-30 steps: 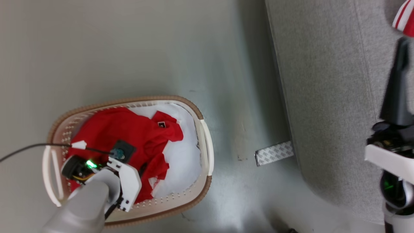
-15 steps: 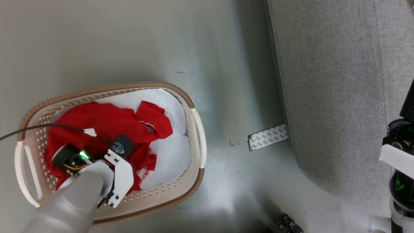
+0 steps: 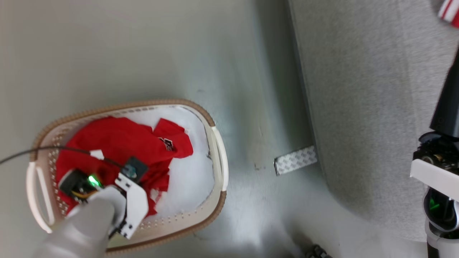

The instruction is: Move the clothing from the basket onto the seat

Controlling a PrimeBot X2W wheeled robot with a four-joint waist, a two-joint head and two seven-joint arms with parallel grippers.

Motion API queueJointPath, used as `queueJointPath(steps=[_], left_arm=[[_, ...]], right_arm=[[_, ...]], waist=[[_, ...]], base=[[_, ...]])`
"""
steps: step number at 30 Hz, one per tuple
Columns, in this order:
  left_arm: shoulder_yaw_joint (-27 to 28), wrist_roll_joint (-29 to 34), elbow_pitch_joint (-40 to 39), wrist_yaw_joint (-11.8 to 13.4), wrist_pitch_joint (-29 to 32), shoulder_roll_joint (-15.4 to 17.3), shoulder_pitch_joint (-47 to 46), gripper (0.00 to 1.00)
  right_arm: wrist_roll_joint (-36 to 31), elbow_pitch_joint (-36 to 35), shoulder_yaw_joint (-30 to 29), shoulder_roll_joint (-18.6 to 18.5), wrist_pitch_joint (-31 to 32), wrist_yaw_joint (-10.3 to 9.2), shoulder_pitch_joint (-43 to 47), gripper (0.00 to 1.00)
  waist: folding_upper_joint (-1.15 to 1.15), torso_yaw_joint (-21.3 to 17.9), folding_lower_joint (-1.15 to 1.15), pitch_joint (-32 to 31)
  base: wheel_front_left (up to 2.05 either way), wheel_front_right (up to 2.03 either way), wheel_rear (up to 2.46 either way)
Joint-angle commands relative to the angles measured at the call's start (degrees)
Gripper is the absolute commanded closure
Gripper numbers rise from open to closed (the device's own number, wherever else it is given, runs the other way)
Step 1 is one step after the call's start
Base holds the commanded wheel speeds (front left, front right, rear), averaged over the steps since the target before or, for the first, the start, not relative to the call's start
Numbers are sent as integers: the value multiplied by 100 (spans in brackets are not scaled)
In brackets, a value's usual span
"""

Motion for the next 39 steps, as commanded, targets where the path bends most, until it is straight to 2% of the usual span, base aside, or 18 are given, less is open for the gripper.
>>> queueJointPath(steps=[1,13,21,25,30,39], left_arm=[[-25,-89,46,12,-84,-23,162,100],[64,-676,-135,12,-1028,-540,918,100],[346,-846,-731,46,-1186,-699,1254,100],[552,-739,-1396,139,-1186,-573,1506,100],[884,-533,-2342,378,-1188,-365,1801,100],[1470,-337,-4004,701,-1189,71,1967,100]], right_arm=[[-19,56,6,4,-1,-13,-24,0],[-237,622,84,2,0,-13,394,0],[-436,949,105,1,0,-13,800,0],[-471,1104,134,0,0,-13,980,0],[-501,1268,200,-1,0,-13,1200,0],[-461,1400,304,1,1,-13,1518,0]], waist=[[0,30,-1,-272],[0,496,-1,-2147],[0,1029,-1,-3192],[0,1265,-1,-3572],[0,1486,-1,-3987],[0,1711,-1,-4420]], base=[[0,0,0],[0,0,0],[0,0,0],[0,0,0],[0,0,0],[0,0,0]])
